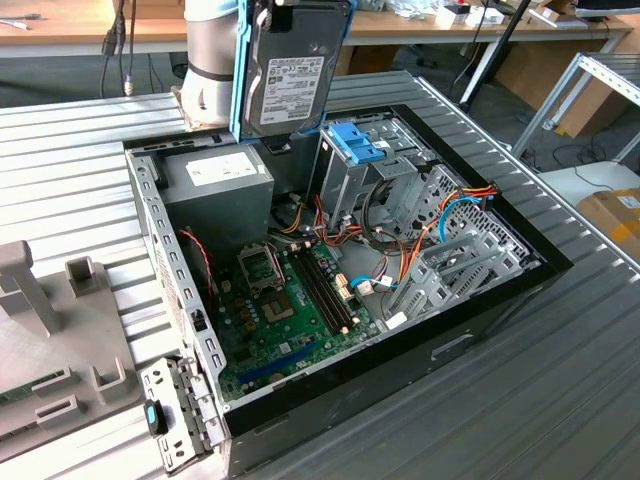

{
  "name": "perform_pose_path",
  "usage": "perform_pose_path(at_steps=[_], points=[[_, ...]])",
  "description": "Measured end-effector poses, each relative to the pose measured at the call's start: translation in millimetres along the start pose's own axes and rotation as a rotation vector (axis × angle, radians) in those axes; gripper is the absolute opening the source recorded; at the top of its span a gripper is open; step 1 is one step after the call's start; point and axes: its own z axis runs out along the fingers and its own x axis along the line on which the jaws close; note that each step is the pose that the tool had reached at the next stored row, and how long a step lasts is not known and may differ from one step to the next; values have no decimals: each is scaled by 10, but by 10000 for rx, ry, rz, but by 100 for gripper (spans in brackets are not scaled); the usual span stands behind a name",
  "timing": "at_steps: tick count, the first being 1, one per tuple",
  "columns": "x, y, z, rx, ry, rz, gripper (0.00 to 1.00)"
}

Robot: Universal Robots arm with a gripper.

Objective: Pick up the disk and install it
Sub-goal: 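Pick up the disk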

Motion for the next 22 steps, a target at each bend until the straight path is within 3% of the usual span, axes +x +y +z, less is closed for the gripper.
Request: perform_pose_path(at_steps=[7,17,22], points=[[54,-49,0,1,-1,0,37],[56,-53,0,1,0,0,37],[91,-62,-2,0,0,0,37]])
